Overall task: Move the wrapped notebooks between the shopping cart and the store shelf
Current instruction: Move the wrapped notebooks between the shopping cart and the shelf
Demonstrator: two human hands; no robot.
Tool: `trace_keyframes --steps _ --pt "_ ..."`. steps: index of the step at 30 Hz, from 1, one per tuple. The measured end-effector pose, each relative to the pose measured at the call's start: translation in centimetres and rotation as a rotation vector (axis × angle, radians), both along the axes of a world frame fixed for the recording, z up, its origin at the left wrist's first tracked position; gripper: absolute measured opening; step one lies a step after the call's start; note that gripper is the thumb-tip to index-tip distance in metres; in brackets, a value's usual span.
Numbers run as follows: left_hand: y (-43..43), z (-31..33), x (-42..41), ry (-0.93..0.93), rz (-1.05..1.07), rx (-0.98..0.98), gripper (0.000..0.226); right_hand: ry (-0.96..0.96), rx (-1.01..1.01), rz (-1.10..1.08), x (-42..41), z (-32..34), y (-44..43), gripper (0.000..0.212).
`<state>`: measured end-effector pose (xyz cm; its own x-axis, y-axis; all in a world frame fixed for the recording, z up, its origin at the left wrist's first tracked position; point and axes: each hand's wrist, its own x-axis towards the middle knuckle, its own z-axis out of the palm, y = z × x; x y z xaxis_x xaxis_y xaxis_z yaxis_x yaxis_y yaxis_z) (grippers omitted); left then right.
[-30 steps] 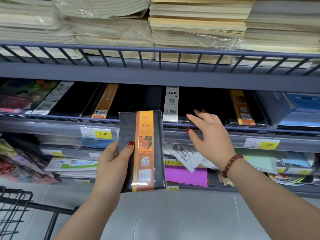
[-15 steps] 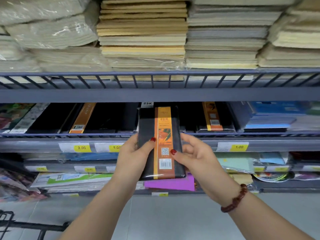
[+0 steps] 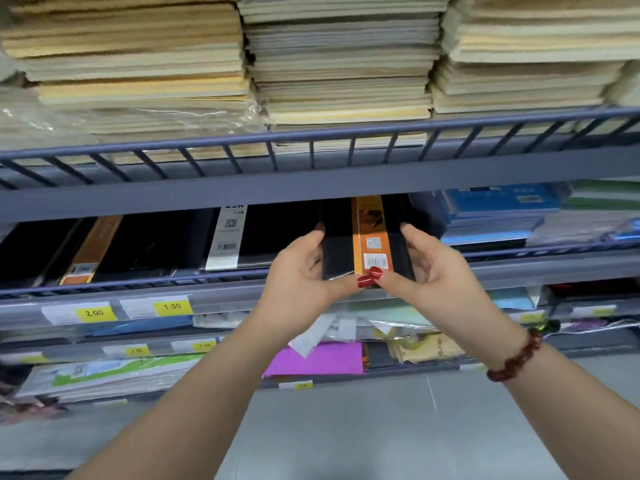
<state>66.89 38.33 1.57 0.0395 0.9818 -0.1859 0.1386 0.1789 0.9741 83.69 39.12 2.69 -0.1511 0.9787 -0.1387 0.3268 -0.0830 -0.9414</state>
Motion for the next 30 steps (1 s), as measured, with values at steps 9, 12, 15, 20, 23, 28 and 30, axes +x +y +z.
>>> trace_keyframes --steps 9,12,15,20,23,28,30 --pt "5.5 -0.8 1.4 0.369 0.011 0.114 0.100 -0.345 0.133 0.082 1.7 -1.1 5.2 0.070" --pt "5.8 -0.8 1.6 0.468 0.009 0.156 0.093 -0.436 0.168 0.088 1.9 -1.5 5.7 0.064" --pt "5.5 -0.6 1.5 0.579 -0.005 0.213 0.087 -0.469 0.177 0.087 2.0 -1.9 5.5 0.062" --pt "4.5 -1.4 0.6 0.581 -0.014 0.183 0.083 -0.494 0.276 0.136 2.9 -2.7 5.1 0.064" --pt "4.4 -1.8 0.4 0.567 0.008 0.158 0.080 -0.501 0.319 0.134 3.0 -3.1 5.1 0.065" --pt "4.0 -1.8 0.7 0.560 0.050 0.182 0.073 -0.552 0.348 0.114 3.1 -3.8 5.0 0.063" --pt "3.9 -1.8 0.9 0.569 0.051 0.190 0.071 -0.565 0.337 0.138 3.1 -3.7 5.0 0.063"
